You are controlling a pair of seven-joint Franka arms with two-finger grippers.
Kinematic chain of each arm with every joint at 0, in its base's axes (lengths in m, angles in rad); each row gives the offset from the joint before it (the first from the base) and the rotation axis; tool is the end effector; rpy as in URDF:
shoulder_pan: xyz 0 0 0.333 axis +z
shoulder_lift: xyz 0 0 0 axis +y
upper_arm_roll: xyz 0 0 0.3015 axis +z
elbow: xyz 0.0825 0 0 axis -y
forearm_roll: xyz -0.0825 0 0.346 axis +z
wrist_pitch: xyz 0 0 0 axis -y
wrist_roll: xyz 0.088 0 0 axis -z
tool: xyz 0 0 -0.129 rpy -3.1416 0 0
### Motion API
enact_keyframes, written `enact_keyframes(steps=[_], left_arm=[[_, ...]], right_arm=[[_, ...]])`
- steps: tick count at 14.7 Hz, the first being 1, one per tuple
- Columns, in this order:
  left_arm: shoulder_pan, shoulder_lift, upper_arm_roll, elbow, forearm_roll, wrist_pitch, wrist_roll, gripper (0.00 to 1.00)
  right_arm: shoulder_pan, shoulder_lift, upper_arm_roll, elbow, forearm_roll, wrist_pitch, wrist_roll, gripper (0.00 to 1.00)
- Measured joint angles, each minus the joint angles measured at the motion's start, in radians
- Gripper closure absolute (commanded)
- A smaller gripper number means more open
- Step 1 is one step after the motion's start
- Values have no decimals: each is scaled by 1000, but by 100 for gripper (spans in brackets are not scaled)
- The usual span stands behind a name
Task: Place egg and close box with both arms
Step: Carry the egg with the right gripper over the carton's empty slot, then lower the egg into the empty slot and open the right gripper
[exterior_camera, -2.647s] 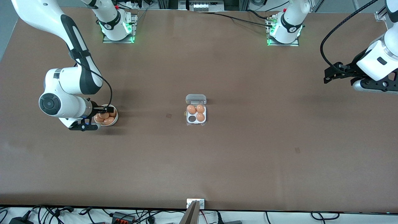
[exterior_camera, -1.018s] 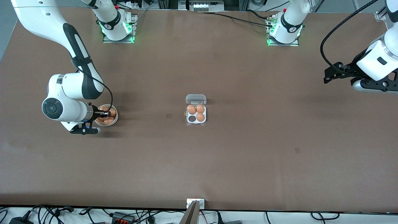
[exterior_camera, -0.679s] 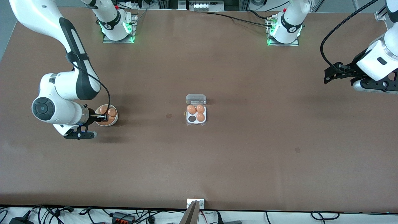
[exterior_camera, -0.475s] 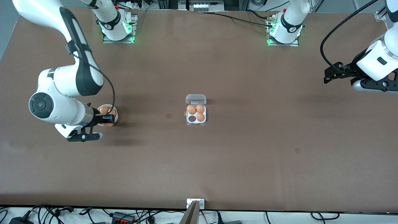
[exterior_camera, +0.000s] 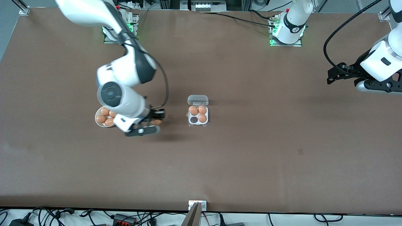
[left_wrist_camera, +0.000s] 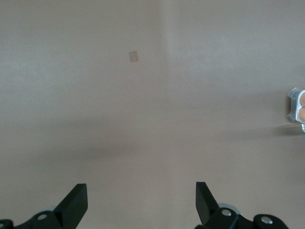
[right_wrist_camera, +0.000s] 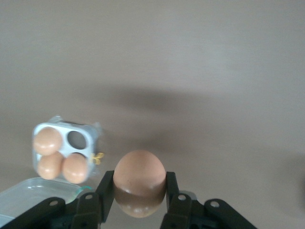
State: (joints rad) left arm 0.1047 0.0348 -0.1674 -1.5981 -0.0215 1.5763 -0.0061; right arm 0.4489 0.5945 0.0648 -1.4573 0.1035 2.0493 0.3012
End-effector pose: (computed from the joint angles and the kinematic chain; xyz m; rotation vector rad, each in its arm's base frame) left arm 0.5227 -0.0342 0.5588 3.1138 -0.0871 -0.0888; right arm 0.5833 0.3298 0.3217 -3.0147 -0.2320 0.0792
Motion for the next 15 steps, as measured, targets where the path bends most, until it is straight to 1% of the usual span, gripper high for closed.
enact_keyframes(steps=[2, 4, 7, 11, 15], left_arm=[[0, 0, 0, 0, 0, 0, 0, 0], [0, 0, 0, 0, 0, 0, 0, 0], [0, 0, 0, 0, 0, -4, 0, 0], [0, 0, 0, 0, 0, -5, 0, 0], [0, 0, 0, 0, 0, -5, 0, 0]], right_arm=[[57, 37, -1, 1, -10, 66, 42, 100], [98, 72, -2, 3, -50, 115, 101, 100], [132, 113, -2, 12, -68, 166, 198, 100], [175, 161, -2, 36, -69, 180, 285, 100], [183, 195, -3, 60, -69, 206, 321, 100]])
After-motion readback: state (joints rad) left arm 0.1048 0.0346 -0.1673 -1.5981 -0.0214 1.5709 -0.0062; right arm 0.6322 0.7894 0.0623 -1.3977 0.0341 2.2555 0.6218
